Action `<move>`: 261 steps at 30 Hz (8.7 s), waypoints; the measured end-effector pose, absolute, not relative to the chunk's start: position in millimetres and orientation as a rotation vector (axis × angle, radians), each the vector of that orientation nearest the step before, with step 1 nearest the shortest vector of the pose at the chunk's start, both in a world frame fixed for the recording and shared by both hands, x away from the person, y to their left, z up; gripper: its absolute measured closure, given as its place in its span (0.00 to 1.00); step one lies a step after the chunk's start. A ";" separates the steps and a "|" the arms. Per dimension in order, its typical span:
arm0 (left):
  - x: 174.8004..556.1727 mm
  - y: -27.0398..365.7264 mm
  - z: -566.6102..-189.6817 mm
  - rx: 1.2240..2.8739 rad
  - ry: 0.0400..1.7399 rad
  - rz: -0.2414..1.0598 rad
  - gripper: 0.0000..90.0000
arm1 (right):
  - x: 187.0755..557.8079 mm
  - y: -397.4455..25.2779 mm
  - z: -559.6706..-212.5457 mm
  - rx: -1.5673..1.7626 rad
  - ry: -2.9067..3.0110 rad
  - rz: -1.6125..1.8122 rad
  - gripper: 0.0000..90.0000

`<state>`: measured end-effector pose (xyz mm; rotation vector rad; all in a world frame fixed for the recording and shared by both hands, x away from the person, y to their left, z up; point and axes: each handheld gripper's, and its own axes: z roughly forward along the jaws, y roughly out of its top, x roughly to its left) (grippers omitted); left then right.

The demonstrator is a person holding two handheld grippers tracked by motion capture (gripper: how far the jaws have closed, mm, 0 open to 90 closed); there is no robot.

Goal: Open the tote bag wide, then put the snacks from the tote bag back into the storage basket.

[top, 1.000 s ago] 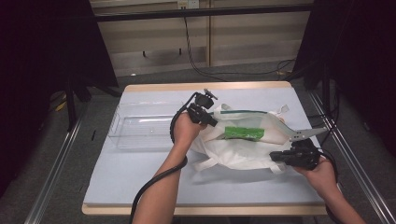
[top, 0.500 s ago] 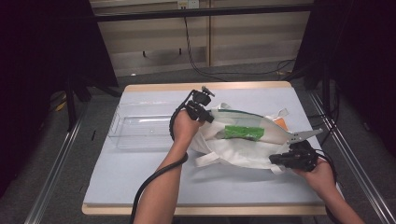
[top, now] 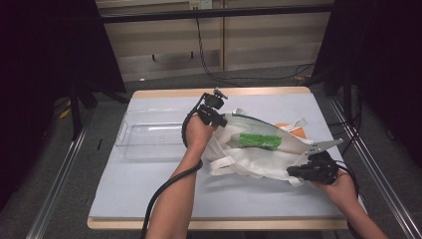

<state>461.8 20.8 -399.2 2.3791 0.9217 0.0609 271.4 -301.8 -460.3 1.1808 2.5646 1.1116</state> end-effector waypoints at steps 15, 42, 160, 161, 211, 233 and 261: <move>462.5 21.3 -410.6 2.370 0.941 0.053 1.00 | 272.8 -301.2 -465.3 1.185 2.575 1.095 0.96; 460.4 21.5 -425.3 2.379 0.945 0.056 1.00 | 277.4 -298.8 -467.8 1.181 2.578 1.065 0.95; 393.8 30.8 -432.0 2.375 0.731 -0.082 0.99 | 373.1 -331.6 -425.2 1.402 2.310 1.110 0.97; 393.2 30.7 -430.7 2.378 0.731 -0.084 0.97 | 371.0 -331.0 -424.3 1.393 2.308 1.115 0.95; 383.1 -11.4 -375.9 2.498 0.440 -0.004 0.41 | 302.1 -306.8 -418.7 1.145 2.415 1.176 0.45; 383.2 -44.4 -362.3 2.573 0.322 0.037 0.40 | 300.2 -304.3 -422.2 1.133 2.427 1.191 0.38; 388.0 -73.5 -360.8 2.738 0.196 0.032 0.69 | 292.8 -308.2 -425.0 1.146 2.431 1.180 0.34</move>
